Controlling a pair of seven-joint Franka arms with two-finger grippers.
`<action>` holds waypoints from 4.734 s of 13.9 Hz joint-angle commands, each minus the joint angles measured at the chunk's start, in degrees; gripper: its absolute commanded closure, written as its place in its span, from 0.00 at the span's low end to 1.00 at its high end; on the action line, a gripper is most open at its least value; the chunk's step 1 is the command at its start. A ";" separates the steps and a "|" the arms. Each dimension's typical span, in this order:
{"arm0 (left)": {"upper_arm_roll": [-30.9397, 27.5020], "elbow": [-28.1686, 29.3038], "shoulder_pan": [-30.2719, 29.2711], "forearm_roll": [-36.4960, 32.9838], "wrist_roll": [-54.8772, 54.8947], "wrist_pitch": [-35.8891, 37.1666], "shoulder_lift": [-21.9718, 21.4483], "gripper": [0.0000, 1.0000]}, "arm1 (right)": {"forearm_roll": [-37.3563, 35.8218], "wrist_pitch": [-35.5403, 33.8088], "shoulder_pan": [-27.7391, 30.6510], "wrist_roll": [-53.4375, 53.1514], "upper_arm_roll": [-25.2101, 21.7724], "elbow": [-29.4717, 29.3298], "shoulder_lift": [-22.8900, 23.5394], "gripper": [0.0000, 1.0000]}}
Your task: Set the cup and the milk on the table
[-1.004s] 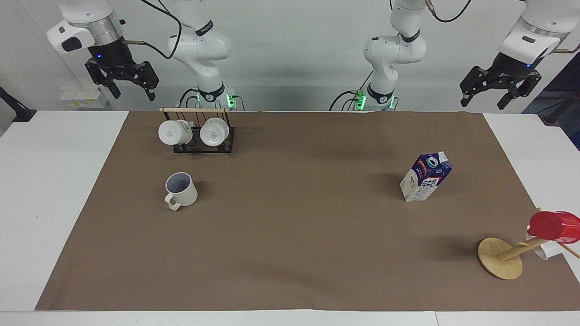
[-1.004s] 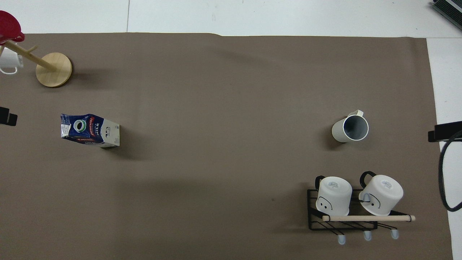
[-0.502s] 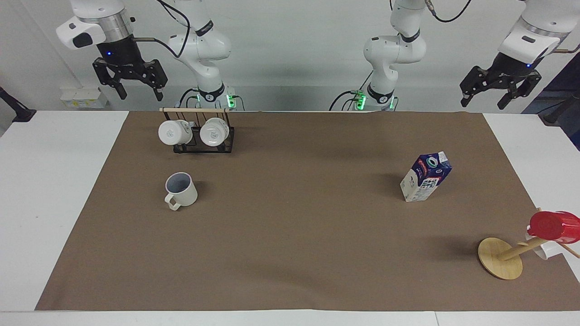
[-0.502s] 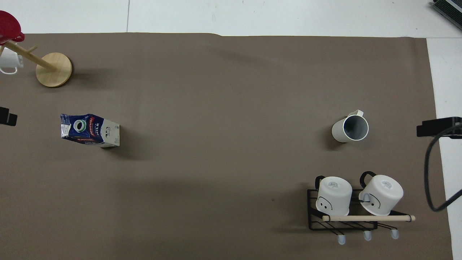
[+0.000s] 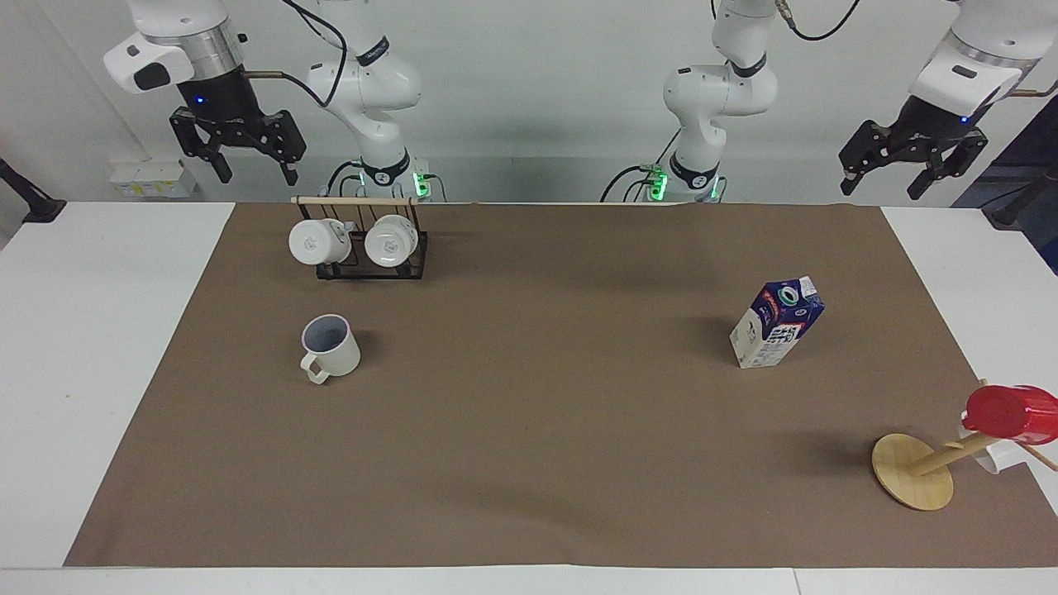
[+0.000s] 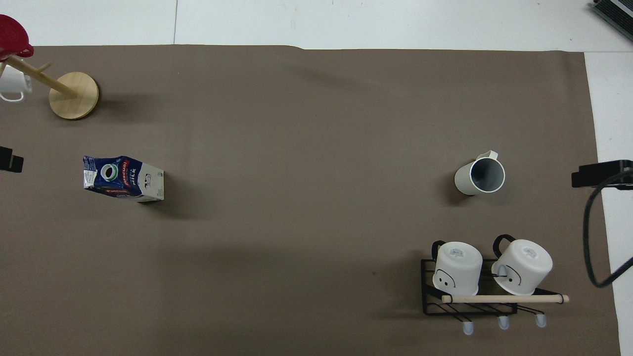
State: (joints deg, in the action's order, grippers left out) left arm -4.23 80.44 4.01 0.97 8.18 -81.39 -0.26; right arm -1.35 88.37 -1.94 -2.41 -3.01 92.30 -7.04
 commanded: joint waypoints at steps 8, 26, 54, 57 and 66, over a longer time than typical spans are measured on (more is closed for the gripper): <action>0.10 0.69 0.30 -0.62 -0.54 0.62 -0.97 0.00 | -0.67 21.28 -0.35 -4.44 0.46 13.58 8.19 0.00; 0.28 1.21 0.48 -0.62 -0.36 -1.93 -0.97 0.00 | -3.75 45.13 -4.48 -9.36 0.54 28.11 17.33 0.18; 0.28 2.09 0.48 -0.62 -0.36 -1.93 -1.49 0.00 | -3.84 29.66 -22.40 -40.38 0.72 8.33 21.89 1.00; 0.28 2.35 0.48 -0.62 -0.36 -1.93 -1.67 0.00 | -2.00 30.98 -25.82 -42.49 0.81 8.33 22.86 1.00; 0.36 3.15 0.48 -0.62 -0.36 -2.10 -2.19 0.00 | -1.82 38.28 -32.16 -46.46 0.98 6.49 29.46 1.00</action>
State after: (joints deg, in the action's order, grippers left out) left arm -3.80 81.15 4.06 0.97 8.18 -82.33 -0.62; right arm -4.42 126.25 -33.90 -48.56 -2.05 99.83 21.96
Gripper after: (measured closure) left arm 0.000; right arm 0.956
